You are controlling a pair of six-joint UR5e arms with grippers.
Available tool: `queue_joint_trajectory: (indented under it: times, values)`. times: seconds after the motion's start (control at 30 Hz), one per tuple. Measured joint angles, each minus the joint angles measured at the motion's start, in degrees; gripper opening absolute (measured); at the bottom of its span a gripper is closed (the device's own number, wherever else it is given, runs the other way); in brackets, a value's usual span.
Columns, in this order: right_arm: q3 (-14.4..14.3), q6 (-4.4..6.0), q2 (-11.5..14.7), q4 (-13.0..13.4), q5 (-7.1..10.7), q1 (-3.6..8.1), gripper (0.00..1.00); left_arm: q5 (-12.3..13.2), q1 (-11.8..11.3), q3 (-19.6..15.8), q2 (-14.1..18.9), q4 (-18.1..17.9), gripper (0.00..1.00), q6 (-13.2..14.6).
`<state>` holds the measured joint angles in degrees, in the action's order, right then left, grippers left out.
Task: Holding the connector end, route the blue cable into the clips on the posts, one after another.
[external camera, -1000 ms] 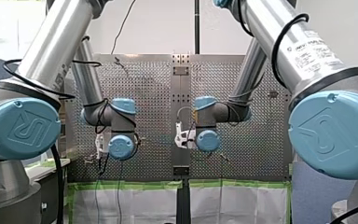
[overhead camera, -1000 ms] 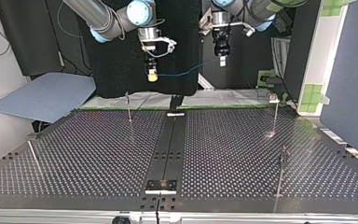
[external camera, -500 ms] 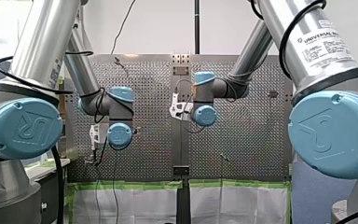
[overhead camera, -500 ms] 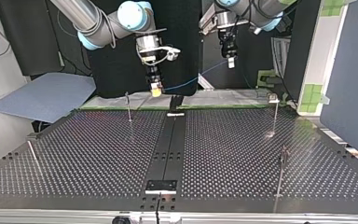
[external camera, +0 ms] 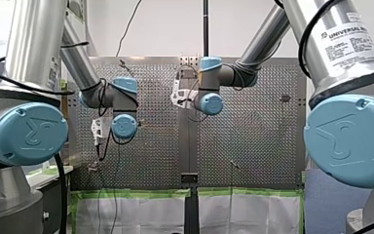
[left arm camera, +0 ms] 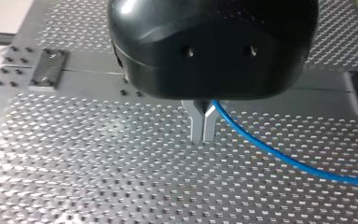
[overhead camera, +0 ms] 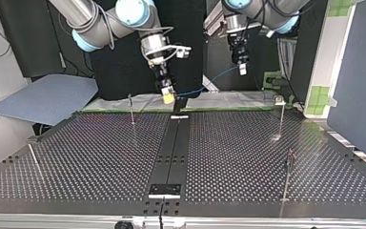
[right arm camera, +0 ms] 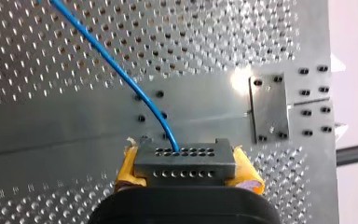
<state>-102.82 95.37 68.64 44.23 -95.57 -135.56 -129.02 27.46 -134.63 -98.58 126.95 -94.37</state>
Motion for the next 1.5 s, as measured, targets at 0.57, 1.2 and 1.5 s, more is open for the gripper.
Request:
queue_joint_trajectory:
  times: [0.57, 1.2, 1.5]
  values:
    - [4.19, 0.82, 0.05, -1.79, 0.54, -3.22, 0.0, 1.44, -2.65, 8.09, 8.22, 7.66, 0.0, -2.95]
    - [11.82, 2.57, -0.01, -10.01, 2.8, -4.05, 0.0, 6.65, -11.22, 10.79, 16.76, 12.47, 0.0, -8.12]
    - [15.64, 4.01, -0.13, -13.12, 4.81, -4.1, 0.0, 9.7, -14.79, 13.55, 17.14, 13.99, 0.0, -10.11]
